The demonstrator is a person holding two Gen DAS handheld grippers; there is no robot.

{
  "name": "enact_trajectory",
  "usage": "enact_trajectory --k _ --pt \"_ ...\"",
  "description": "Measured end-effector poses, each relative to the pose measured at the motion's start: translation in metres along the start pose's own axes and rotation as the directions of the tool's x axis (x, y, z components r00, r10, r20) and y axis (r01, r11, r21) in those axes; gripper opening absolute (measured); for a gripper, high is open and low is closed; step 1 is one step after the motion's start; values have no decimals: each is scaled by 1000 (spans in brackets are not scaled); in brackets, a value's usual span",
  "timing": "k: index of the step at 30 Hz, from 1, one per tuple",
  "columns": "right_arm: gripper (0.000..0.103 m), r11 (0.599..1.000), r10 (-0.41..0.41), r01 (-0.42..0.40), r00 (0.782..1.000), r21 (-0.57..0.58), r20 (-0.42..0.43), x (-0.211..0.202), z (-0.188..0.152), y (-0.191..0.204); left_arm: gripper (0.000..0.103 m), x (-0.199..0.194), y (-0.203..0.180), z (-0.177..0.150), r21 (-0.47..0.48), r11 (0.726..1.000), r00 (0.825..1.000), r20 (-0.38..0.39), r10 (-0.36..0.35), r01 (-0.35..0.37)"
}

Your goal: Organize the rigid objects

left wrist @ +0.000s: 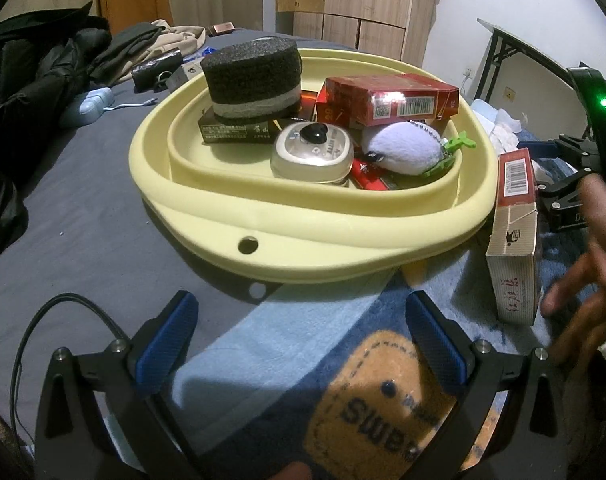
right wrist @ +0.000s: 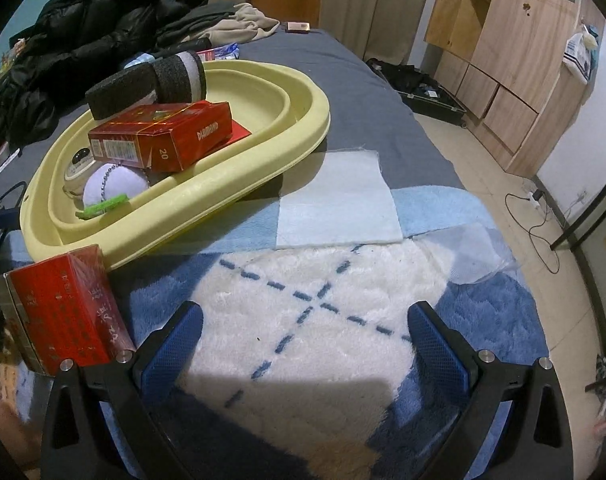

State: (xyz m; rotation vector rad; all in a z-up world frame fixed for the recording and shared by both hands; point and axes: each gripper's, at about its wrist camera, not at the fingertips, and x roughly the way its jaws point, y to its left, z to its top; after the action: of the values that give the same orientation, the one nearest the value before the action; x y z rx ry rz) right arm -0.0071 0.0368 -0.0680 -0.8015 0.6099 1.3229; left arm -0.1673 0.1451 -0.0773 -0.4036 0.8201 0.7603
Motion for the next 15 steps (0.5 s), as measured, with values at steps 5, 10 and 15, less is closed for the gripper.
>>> enact_trajectory --k 5,10,15 --pt "103 1000 -2 2 1000 0 0 -1 -1 1 103 0 0 0 1 1000 1000 -1 0 0" --pt "103 1000 -3 3 1000 -2 0 -1 -1 1 103 0 0 0 1 1000 1000 -1 1 -1" --pt "103 1000 -3 3 1000 -2 0 0 -1 1 103 0 0 0 1 1000 1000 -1 1 -1"
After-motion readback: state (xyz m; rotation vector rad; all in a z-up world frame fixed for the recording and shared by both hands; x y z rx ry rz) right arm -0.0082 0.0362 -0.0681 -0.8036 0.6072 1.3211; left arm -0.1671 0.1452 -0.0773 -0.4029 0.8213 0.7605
